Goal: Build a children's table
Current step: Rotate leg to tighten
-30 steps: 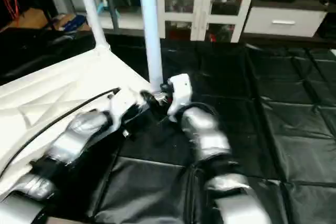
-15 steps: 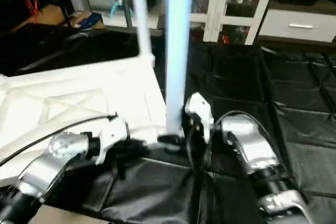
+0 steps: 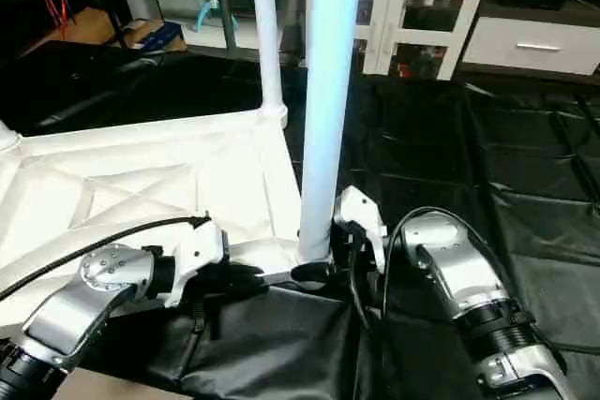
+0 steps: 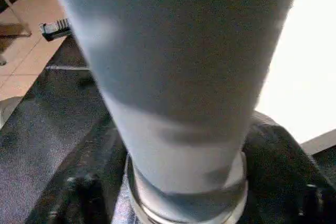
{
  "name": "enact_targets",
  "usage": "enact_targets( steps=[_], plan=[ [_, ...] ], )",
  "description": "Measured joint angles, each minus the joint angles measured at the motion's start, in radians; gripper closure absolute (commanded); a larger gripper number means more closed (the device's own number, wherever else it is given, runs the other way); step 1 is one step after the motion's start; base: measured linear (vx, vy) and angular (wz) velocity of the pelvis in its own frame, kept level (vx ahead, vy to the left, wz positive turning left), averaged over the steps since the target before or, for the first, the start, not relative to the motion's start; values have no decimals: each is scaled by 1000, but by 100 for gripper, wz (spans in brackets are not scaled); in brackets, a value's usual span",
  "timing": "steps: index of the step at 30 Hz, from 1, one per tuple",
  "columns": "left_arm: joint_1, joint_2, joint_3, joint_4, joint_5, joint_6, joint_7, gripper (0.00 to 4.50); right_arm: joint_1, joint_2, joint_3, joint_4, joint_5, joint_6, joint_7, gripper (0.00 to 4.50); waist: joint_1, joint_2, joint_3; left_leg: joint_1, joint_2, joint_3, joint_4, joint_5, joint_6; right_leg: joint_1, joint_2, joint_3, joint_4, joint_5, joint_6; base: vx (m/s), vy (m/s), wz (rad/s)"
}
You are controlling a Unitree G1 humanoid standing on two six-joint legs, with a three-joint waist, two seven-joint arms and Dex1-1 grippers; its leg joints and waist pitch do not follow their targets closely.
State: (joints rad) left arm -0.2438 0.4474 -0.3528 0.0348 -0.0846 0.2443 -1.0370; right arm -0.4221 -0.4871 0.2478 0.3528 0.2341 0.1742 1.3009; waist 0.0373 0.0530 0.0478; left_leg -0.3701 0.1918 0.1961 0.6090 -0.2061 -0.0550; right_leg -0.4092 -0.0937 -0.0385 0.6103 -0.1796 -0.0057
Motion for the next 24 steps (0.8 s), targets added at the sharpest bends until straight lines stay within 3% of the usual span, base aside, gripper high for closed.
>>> enact_targets(
  steps=[12, 18, 24],
  plan=[
    [-4, 0, 3, 6, 4, 14, 17, 450, 4, 37, -9, 10, -8, 11, -63, 191, -6, -1, 0, 1, 0, 0, 0, 0, 0, 1, 0, 0, 1, 0, 0, 0, 0, 0],
    [-136, -105, 13, 190, 108, -3, 219, 450, -54, 214, -98, 132, -78, 18, -487, 193, -32, -3, -1, 4, -1, 0, 2, 0, -1, 3, 0, 1, 0, 1, -2, 0, 0, 0],
    [-288, -247, 22, 422, 154, -3, 424, 450, -178, 382, -199, 294, -110, 46, -899, 194, -33, -1, -1, 2, -2, -1, 2, 0, -1, 3, 0, 2, 0, 3, -2, 0, 0, 0]
  ],
)
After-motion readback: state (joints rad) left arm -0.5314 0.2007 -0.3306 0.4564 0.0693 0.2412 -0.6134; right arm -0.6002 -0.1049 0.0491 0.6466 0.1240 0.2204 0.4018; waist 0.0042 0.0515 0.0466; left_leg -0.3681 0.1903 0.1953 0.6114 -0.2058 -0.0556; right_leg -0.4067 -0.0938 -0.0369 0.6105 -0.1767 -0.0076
